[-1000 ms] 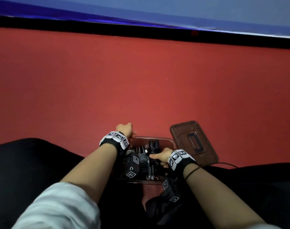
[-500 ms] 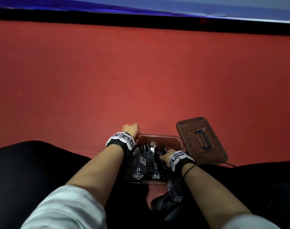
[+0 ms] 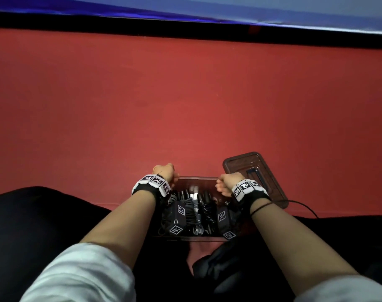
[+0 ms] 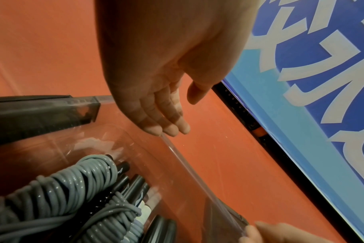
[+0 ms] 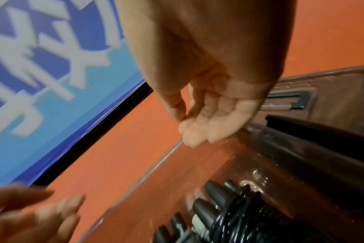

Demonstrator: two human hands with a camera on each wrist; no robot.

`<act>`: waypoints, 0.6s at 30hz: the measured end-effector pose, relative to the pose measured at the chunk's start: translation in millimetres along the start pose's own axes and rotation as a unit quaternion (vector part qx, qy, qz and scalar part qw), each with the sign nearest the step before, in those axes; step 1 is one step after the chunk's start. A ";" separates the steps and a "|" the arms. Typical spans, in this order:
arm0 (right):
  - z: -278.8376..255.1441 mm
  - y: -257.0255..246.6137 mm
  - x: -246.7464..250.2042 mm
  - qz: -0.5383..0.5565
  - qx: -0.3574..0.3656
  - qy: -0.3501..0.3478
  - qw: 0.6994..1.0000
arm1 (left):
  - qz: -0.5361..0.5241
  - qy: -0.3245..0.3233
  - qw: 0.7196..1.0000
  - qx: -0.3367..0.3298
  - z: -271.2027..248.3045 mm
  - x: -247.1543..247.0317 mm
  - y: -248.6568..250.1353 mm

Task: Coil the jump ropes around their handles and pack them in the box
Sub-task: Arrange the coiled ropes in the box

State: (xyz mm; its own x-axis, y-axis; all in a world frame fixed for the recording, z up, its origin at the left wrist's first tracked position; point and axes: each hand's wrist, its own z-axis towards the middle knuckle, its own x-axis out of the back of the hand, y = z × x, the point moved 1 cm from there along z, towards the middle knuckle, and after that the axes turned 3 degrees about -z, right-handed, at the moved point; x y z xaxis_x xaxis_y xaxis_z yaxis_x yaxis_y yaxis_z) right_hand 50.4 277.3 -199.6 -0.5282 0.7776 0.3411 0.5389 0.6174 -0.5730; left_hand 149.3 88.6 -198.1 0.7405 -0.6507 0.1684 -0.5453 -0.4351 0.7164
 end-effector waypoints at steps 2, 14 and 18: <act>4.2 0.9 21.5 0.047 0.015 0.057 0.997 | -0.005 0.003 1.000 -0.004 -0.3 -5.3 -1.8; 29.5 72.1 124.5 -0.269 -0.022 0.050 0.962 | 0.034 -0.037 0.999 0.004 24.2 -87.4 26.0; 71.0 93.3 137.9 -0.260 -0.021 0.045 0.964 | 0.103 -0.062 0.993 -0.004 103.0 -156.6 4.5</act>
State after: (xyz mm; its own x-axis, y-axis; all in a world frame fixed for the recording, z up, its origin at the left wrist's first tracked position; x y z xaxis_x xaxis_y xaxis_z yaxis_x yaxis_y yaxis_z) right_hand -18.8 433.7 -259.0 -0.6762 0.3671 0.6388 0.2439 0.9297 -0.2760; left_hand -9.6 124.4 -290.9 0.5588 -0.7973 0.2279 -0.6765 -0.2794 0.6813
